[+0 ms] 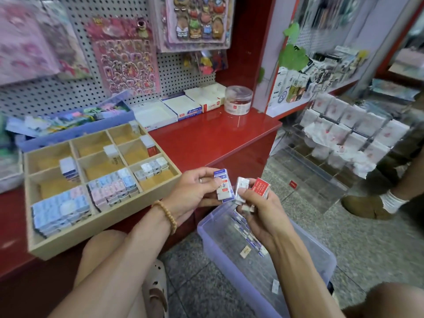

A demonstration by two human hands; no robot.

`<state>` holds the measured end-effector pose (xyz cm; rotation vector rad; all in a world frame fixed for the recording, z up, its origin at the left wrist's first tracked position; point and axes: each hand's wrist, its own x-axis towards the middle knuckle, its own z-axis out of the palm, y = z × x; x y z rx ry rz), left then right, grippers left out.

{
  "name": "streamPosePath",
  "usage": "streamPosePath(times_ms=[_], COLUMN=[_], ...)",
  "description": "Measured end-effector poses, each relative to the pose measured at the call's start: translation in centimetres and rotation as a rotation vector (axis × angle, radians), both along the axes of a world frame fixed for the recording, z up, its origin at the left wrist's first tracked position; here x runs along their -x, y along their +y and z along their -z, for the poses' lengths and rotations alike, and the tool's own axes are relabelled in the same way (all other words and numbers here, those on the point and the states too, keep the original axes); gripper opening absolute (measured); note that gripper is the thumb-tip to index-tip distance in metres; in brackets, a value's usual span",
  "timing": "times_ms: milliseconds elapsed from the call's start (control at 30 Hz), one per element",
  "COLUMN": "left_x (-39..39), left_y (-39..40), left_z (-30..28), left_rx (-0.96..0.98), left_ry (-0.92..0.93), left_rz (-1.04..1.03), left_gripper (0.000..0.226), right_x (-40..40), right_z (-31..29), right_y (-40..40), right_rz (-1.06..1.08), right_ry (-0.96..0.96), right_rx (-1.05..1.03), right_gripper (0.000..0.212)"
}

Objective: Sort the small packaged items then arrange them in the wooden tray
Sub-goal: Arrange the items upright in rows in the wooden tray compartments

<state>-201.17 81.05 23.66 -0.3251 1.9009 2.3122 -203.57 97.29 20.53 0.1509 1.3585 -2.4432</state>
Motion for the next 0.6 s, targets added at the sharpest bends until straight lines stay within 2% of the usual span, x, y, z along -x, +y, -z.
streamPosePath(times_ms=[100, 300, 367, 467, 600], left_x=[-0.5, -2.2, -3.2, -4.7, -6.6], left_y=[-2.2, -8.4, -11.3, -15.9, -22.0], left_z=[-0.9, -2.6, -3.0, -3.5, -3.3], left_rx=[0.005, 0.048, 0.167, 0.455, 0.681], left_ry=[0.043, 0.081, 0.096, 0.098, 0.082], left_rz=[-0.04, -0.198, -0.264, -0.389, -0.468], left_gripper=[0.028, 0.025, 0.023, 0.023, 0.032], right_x=[0.3, 0.4, 0.3, 0.2, 0.0], right_z=[-1.3, -3.3, -3.8, -4.3, -4.7], right_y=[-1.9, -7.6, -9.9, -13.1, -16.6], right_rz=[-0.013, -0.109, -0.139, -0.205, -0.289], right_ry=[0.001, 0.032, 0.04, 0.058, 0.086], right_rx=[-0.01, -0.034, -0.054, -0.057, -0.07], right_gripper=[0.023, 0.021, 0.019, 0.015, 0.014])
